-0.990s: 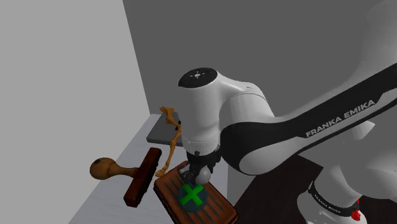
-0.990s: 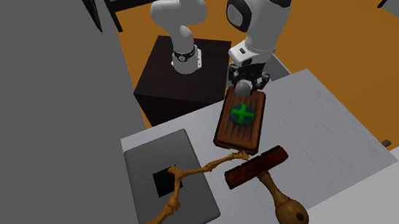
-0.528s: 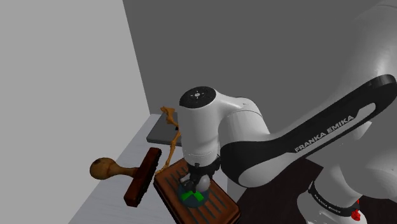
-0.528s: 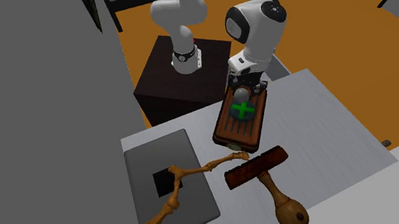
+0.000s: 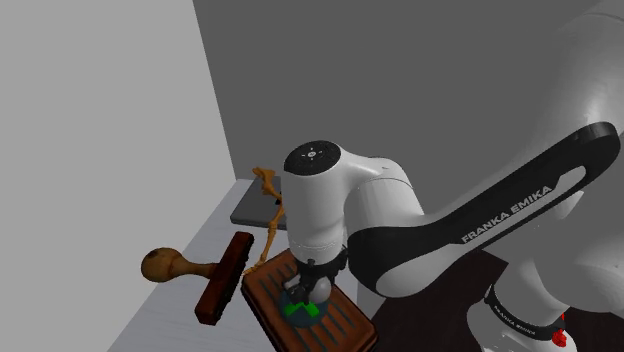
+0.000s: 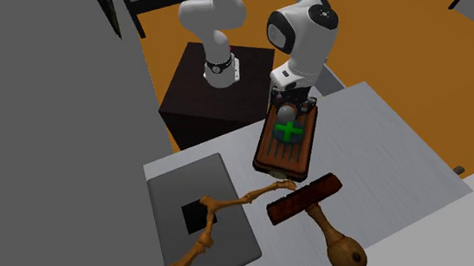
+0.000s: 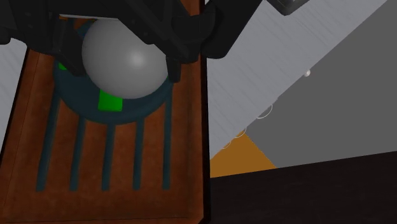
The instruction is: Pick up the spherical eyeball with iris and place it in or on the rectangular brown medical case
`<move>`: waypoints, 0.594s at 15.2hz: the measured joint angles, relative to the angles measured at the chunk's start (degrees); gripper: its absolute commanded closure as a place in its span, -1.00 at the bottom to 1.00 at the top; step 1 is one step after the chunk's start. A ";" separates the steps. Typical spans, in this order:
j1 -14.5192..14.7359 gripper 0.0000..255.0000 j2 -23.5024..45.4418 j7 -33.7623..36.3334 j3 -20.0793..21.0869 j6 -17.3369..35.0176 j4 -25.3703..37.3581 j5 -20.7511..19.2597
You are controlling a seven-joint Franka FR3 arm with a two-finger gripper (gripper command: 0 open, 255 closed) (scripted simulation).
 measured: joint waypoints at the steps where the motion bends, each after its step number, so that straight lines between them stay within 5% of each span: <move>1: 0.00 -1.00 0.00 0.00 0.00 0.00 0.00 0.00; 6: 0.00 -1.00 0.00 0.00 0.00 0.01 0.00 0.00; 9: 0.55 -1.00 -2.42 -1.03 -0.64 -4.55 2.59 1.41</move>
